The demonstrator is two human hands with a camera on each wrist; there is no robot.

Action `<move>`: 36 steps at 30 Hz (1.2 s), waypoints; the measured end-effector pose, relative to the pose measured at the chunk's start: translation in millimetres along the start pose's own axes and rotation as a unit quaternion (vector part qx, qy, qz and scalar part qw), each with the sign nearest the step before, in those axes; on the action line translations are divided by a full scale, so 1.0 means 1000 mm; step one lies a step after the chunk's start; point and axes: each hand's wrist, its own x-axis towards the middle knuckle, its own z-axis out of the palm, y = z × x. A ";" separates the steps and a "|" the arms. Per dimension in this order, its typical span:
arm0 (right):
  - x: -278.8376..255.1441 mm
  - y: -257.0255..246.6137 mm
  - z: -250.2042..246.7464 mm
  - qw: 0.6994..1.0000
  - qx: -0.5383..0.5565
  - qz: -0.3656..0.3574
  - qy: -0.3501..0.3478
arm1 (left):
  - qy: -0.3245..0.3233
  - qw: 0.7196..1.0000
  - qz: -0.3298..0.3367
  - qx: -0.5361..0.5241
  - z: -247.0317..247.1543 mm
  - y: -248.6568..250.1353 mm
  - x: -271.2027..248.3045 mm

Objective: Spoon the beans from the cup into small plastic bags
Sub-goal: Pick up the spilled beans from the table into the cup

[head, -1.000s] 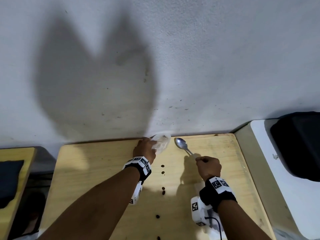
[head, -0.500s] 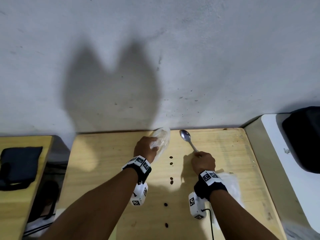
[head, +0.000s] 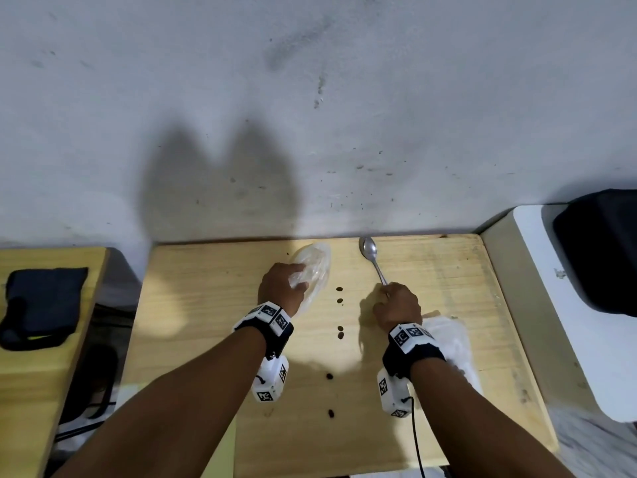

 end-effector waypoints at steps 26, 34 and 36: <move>-0.067 0.022 0.041 0.990 0.026 -0.087 -0.104 | -0.019 1.000 -0.018 0.010 -0.018 -0.038 -0.090; -0.063 0.005 0.046 0.993 -0.026 -0.087 -0.075 | -0.004 0.999 -0.030 -0.017 -0.017 -0.043 -0.097; -0.062 0.005 0.046 0.992 -0.024 -0.088 -0.082 | -0.002 0.999 -0.032 -0.028 -0.017 -0.042 -0.097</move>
